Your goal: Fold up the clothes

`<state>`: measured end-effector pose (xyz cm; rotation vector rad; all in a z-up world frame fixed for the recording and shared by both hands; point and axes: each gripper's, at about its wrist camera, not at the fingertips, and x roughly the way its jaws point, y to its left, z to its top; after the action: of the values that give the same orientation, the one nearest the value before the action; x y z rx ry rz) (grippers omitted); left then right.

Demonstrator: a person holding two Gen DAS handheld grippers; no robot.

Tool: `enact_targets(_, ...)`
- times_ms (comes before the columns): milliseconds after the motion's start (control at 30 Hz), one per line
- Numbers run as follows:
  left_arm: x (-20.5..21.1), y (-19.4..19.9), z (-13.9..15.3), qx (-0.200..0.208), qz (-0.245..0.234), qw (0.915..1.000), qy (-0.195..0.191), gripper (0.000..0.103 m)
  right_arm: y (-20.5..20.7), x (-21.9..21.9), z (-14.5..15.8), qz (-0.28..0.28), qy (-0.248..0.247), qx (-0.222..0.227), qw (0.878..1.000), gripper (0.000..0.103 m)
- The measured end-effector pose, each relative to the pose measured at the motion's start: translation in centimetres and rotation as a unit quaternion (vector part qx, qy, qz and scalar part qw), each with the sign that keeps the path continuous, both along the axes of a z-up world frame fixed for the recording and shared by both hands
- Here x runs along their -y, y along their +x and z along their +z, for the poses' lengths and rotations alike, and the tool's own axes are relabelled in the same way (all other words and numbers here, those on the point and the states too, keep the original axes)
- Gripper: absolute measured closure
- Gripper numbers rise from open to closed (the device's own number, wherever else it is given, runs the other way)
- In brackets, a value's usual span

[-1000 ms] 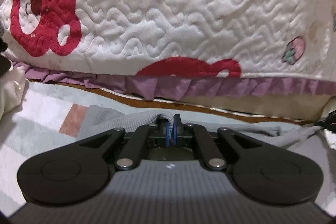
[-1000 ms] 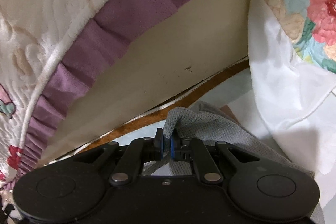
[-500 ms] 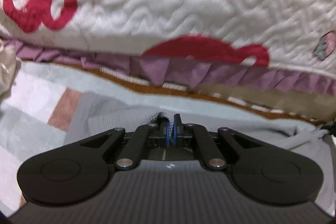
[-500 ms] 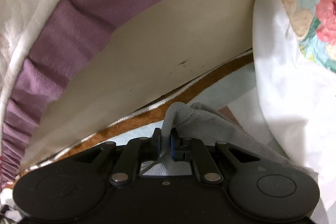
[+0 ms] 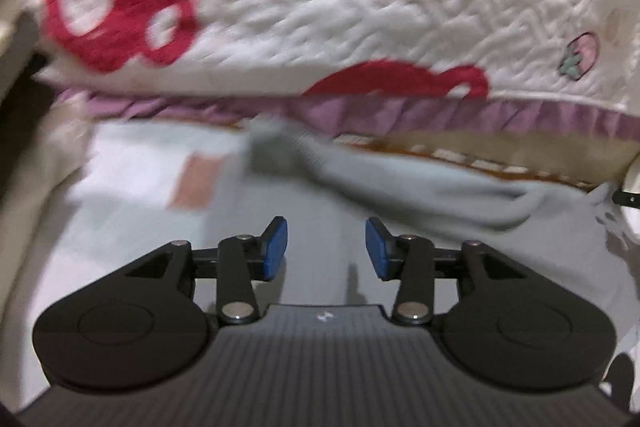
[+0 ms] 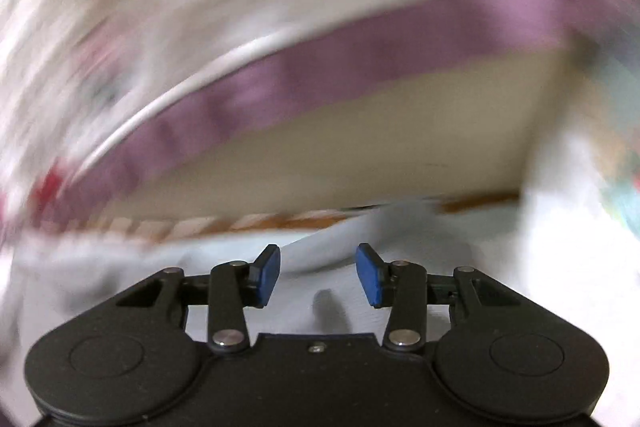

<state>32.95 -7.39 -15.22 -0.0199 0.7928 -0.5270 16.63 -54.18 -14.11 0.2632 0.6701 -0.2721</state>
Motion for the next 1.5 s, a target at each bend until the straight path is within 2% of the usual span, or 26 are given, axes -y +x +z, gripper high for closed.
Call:
enact_targets(33,-0.7,-0.3,-0.4,0.000,0.003,1.0000,0.004,0.055,0.9,-1.3,-0.1,0.030,-0.016,-0.015,0.999,0.055)
enact_targets(167,-2.0,-0.3,-2.3,-0.020,0.012,0.9992,0.033,0.055,5.2,-4.4,-1.2,0.083,-0.060,-0.087,0.991,0.055)
enact_targets(233,-2.6,0.0,-2.8,-0.026,0.018,0.9989,0.033,0.055,7.2,-4.5,-1.9,0.072,-0.078,-0.112,0.988,0.053)
enact_targets(267,-2.9,0.1,-2.8,-0.023,0.021,0.9990,0.032,0.055,7.9,-4.3,-2.1,0.061,-0.074,-0.104,0.990,0.049)
enact_targets(333,-3.6,0.4,-2.7,-0.015,0.027,0.9992,0.024,0.052,8.8,-3.8,-2.2,0.034,-0.058,-0.098,0.993,0.048)
enact_targets(433,-4.2,1.1,-3.4,-0.030,0.025,0.9990,0.020,0.052,9.0,-3.8,-1.1,-0.025,-0.052,-0.088,0.994,0.048)
enact_targets(500,-4.0,1.0,-3.5,-0.024,0.015,0.9993,0.026,0.050,9.0,-5.2,-0.1,-0.025,-0.052,-0.068,0.996,0.049)
enact_targets(533,-3.9,0.9,-3.6,-0.020,0.010,0.9993,0.029,0.048,9.1,-6.1,0.3,-0.013,-0.057,-0.060,0.997,0.049)
enact_targets(600,-3.7,0.7,-3.7,-0.012,-0.001,0.9993,0.036,0.043,9.7,-8.6,1.0,0.053,-0.086,-0.056,0.993,0.049)
enact_targets(667,-3.3,0.7,-3.8,-0.003,-0.005,0.9994,0.034,0.042,11.2,-11.2,1.0,0.114,-0.117,-0.074,0.984,0.049)
enact_targets(733,-2.9,0.8,-3.8,0.011,-0.005,0.9994,0.033,0.042,12.7,-13.2,0.5,0.143,-0.146,-0.090,0.975,0.049)
enact_targets(967,-2.4,0.6,-3.0,0.047,-0.023,0.9982,0.030,0.046,14.6,-15.4,-2.0,0.159,-0.160,-0.110,0.968,0.048)
enact_targets(1033,-2.6,0.5,-2.7,0.053,-0.024,0.9980,0.023,0.056,14.0,-15.3,-2.1,0.160,-0.163,-0.110,0.967,0.048)
enact_targets(1133,-2.4,0.7,-2.9,0.042,-0.042,0.9980,0.020,0.063,13.0,-15.1,-1.5,0.144,-0.152,-0.098,0.973,0.047)
enact_targets(1233,-2.0,0.9,-3.5,0.024,-0.052,0.9978,0.034,0.061,11.6,-15.2,-1.2,0.123,-0.134,-0.084,0.980,0.045)
enact_targets(1267,-1.8,0.9,-3.7,0.023,-0.048,0.9977,0.042,0.060,11.0,-15.0,-1.2,0.112,-0.118,-0.080,0.984,0.045)
enact_targets(1300,-1.7,1.0,-3.7,0.016,-0.040,0.9979,0.048,0.054,10.3,-14.7,-1.2,0.094,-0.091,-0.075,0.989,0.045)
enact_targets(1367,-1.5,1.1,-3.7,0.008,-0.032,0.9980,0.054,0.053,8.9,-14.0,-1.1,0.058,-0.037,-0.063,0.996,0.045)
enact_targets(1433,-1.2,1.1,-3.9,0.011,-0.038,0.9977,0.055,0.054,7.2,-13.6,-1.3,0.026,0.011,-0.051,0.998,0.044)
enact_targets(1500,-1.1,1.1,-4.0,0.018,-0.038,0.9975,0.057,0.056,5.8,-13.8,-1.9,0.023,0.023,-0.053,0.998,0.044)
